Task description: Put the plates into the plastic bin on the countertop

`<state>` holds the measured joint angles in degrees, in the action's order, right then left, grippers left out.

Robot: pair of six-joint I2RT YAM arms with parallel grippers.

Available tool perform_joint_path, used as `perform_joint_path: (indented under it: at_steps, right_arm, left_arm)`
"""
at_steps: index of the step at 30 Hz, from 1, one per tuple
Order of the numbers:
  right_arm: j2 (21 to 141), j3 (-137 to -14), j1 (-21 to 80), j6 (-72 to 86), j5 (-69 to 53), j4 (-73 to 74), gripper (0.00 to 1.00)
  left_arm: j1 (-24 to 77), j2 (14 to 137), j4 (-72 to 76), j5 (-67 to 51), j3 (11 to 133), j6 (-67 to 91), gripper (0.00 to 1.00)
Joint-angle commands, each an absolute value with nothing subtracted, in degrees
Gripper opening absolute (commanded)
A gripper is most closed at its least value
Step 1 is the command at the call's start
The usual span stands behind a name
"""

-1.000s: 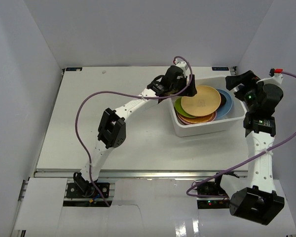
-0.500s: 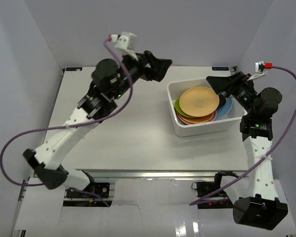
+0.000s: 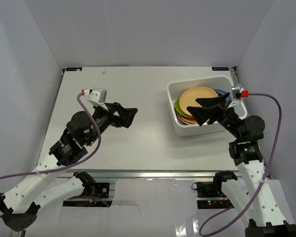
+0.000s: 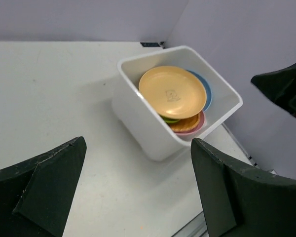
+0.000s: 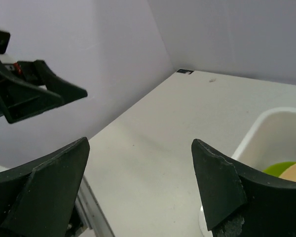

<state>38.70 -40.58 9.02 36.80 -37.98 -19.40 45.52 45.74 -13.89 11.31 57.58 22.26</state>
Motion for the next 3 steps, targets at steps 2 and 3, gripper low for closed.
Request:
perform_joint_path:
  at_steps: [2, 3]
  right_arm:
    - [36.91, -39.81, 9.14, 33.22, -27.07, -19.6, 0.9]
    - [37.09, -41.55, 9.14, 33.4, -26.98, -19.6, 0.9]
  left_arm:
    - [45.44, 42.1, -14.77, 12.48, 55.63, 23.91, 0.98]
    - [45.44, 44.19, -14.85, 12.05, 56.94, 22.95, 0.98]
